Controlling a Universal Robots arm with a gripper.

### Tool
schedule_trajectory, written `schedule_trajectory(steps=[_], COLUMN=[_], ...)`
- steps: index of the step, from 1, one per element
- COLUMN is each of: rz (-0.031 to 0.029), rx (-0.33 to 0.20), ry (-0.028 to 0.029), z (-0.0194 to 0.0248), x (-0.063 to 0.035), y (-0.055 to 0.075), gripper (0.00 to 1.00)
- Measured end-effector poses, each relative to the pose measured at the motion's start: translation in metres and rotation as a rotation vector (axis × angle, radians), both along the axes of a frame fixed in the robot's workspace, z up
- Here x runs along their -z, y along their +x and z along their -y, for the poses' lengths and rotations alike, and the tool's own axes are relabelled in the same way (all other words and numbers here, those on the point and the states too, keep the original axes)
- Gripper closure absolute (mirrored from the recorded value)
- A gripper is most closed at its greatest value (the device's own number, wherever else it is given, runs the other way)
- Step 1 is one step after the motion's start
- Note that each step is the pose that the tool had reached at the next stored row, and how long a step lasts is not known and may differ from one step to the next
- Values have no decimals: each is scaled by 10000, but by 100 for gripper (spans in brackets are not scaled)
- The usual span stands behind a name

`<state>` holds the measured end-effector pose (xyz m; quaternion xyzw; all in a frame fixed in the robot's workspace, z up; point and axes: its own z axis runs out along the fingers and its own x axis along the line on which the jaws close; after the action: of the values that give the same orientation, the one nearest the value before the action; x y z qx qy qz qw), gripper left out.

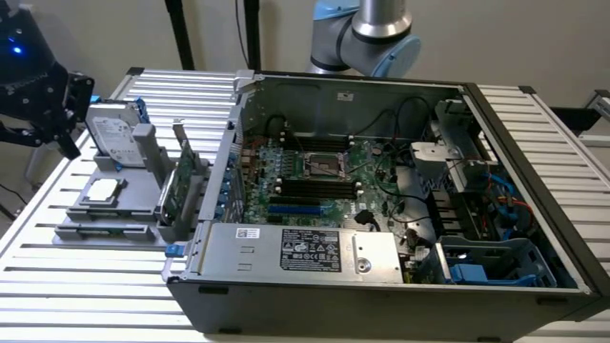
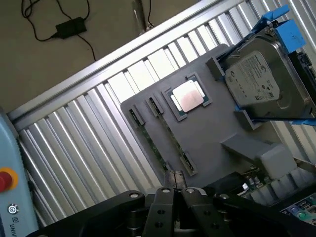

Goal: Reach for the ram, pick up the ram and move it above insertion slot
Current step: 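Pick up the ram and move it above insertion slot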

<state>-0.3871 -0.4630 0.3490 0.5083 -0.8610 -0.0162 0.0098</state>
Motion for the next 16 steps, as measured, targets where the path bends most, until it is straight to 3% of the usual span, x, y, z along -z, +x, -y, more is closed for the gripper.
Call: schedule_trajectory(steps=[16], rz=[22], rx=[-2915], ry=[-2], z=[0], x=[76], y=[0], gripper=[89])
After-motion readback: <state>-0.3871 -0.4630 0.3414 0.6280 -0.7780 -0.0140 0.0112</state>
